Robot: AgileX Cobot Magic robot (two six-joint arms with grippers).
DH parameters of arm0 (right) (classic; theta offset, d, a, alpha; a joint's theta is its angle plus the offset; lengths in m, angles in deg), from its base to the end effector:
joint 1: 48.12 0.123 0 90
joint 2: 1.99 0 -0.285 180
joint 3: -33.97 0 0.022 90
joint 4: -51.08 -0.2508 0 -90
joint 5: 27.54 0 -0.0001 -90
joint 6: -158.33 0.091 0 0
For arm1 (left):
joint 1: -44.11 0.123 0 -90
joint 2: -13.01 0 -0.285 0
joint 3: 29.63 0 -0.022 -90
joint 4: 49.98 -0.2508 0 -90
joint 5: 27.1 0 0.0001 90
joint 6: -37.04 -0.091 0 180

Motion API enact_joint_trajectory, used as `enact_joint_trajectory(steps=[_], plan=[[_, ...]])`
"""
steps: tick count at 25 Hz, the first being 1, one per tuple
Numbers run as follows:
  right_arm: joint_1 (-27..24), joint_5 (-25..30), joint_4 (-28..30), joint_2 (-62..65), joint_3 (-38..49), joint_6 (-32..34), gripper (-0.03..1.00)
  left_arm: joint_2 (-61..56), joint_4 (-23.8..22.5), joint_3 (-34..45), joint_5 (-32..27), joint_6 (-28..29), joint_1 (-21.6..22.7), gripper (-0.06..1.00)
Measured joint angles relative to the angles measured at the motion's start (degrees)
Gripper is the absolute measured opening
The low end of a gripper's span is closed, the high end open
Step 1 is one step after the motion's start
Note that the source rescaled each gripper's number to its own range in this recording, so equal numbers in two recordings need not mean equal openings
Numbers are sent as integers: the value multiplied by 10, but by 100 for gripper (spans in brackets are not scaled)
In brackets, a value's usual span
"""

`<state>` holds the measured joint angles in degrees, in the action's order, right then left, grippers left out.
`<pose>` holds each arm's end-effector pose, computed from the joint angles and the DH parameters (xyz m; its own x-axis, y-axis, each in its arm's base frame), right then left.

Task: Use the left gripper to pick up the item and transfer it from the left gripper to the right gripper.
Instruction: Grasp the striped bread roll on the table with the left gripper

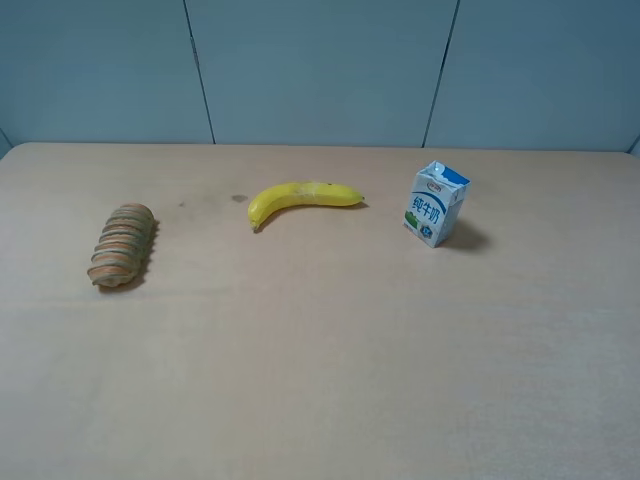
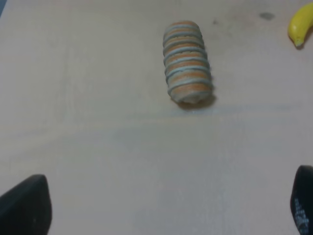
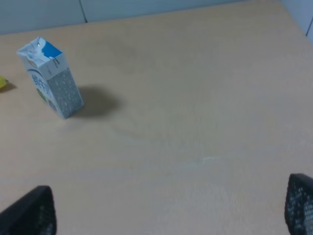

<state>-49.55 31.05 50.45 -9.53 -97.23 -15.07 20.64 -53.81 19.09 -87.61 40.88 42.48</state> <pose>-0.0035 0.0009 0.2793 -0.4163 0.1311 -0.8997 0.0672 0.9913 0.1133 -0.0047 0.0054 0.2771 -0.4497 -0.0212 -0.8929 -0.0388 0.9992 -0.0042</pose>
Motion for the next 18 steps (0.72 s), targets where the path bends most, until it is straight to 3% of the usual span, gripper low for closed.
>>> enact_joint_trajectory(steps=[8,18], plan=[[0,0,0,0,0,0,100,50,-10,-39,-5,0,0,99],[0,0,0,0,0,0,100,329,-12,-121,42,-1,0,100]])
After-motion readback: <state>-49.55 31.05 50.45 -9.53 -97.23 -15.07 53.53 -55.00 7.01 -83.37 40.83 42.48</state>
